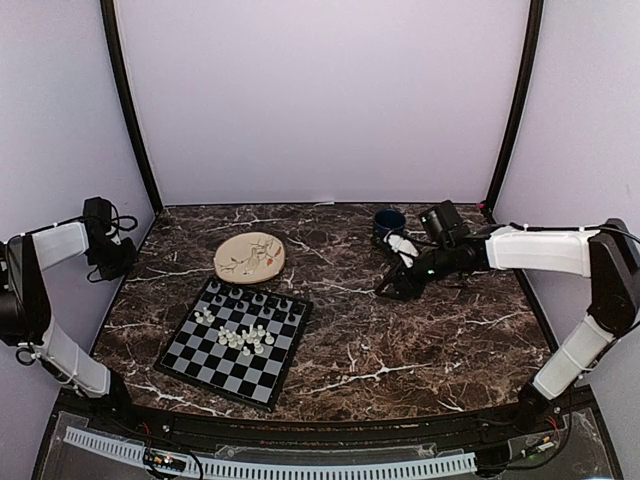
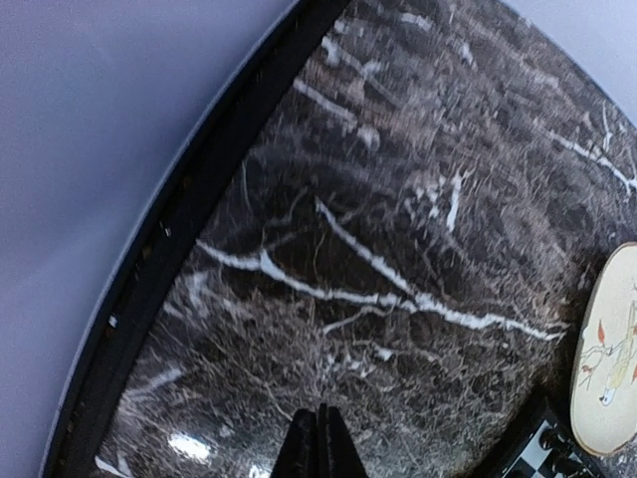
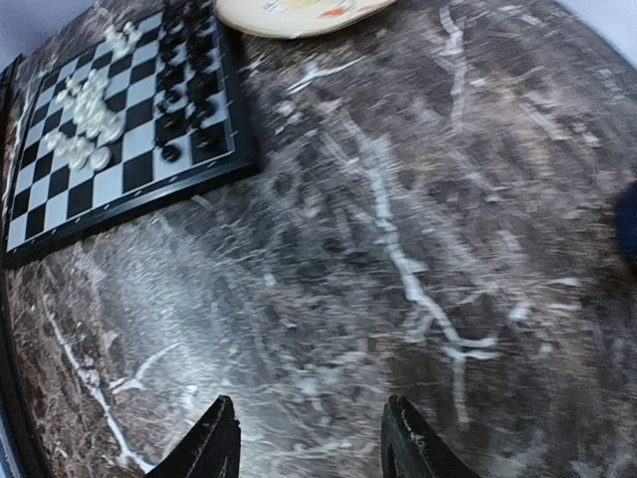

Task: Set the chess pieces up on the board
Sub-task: Move the chessboard to the center of the board.

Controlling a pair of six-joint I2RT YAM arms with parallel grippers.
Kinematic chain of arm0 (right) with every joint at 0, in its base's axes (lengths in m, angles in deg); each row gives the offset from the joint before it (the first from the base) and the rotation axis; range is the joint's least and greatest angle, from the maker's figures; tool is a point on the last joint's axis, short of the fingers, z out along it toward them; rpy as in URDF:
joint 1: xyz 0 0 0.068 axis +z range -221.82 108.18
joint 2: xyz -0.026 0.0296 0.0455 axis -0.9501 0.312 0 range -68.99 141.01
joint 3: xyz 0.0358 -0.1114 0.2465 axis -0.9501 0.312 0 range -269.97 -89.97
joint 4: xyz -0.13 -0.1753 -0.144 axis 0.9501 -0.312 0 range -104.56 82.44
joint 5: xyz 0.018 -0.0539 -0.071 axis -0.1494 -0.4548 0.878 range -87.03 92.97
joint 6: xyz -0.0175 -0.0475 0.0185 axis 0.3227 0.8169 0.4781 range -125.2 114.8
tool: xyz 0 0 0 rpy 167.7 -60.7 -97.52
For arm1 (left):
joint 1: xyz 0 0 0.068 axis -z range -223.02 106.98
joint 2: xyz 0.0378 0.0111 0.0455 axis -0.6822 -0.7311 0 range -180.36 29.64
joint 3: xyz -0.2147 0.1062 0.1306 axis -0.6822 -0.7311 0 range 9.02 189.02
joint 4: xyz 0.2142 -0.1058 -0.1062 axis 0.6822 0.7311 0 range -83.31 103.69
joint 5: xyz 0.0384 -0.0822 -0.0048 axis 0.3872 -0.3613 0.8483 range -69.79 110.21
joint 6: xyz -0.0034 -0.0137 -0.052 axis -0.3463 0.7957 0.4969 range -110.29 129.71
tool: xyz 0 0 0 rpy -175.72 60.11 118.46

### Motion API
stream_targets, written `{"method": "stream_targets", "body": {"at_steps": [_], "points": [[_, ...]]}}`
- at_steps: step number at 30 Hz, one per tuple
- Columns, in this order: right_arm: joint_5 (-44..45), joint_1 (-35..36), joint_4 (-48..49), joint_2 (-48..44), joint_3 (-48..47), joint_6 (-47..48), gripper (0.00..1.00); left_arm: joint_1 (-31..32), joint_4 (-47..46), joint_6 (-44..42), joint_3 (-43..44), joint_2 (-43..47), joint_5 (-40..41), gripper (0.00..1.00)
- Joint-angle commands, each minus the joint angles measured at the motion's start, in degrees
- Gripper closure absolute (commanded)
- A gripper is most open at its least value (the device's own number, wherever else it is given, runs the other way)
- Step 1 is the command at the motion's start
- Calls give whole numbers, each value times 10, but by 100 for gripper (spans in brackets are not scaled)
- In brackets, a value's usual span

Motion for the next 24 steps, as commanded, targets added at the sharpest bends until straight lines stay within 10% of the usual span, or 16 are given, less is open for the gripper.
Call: {"method": "stream_targets", "body": {"at_steps": [1, 24], "points": [[-26, 75, 19, 47, 8, 29, 53, -15, 54, 36, -34, -24, -83, 99], [-17, 163, 12, 115, -18, 62, 58, 90, 121, 62, -125, -62, -184, 100]]}}
